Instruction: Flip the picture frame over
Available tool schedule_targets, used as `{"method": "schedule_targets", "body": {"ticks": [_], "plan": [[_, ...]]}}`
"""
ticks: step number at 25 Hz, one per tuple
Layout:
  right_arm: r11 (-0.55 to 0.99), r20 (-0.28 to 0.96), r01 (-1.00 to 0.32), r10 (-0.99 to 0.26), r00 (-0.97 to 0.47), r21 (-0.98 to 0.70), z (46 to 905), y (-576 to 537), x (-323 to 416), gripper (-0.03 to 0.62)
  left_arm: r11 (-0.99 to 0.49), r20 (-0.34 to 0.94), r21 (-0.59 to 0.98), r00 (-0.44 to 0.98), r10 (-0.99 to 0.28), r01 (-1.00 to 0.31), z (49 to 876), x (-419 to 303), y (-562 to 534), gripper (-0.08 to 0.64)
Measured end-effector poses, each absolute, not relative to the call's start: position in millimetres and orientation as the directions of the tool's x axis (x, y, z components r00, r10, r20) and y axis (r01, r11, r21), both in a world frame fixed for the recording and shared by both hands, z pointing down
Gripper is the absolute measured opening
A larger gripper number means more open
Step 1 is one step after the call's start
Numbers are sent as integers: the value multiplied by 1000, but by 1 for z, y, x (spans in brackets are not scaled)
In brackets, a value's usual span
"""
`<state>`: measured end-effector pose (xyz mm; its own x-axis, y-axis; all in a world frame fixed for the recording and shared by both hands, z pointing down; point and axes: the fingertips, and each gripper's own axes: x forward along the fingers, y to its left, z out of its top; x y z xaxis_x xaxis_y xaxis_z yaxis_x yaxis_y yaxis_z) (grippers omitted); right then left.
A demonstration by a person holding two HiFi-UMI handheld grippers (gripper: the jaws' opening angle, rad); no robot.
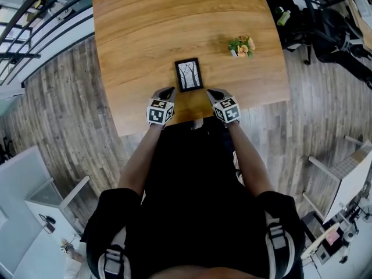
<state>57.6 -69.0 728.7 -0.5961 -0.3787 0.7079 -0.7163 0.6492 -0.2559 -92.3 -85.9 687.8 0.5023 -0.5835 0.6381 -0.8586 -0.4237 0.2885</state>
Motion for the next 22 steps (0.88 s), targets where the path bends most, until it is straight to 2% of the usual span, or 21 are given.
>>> {"method": "schedule_targets", "body": {"ticks": [22], "plan": [[676, 722, -715, -403, -562, -179, 724, -55, 71, 8, -449, 644, 276, 510, -569, -850, 690, -78, -54, 28]]}}
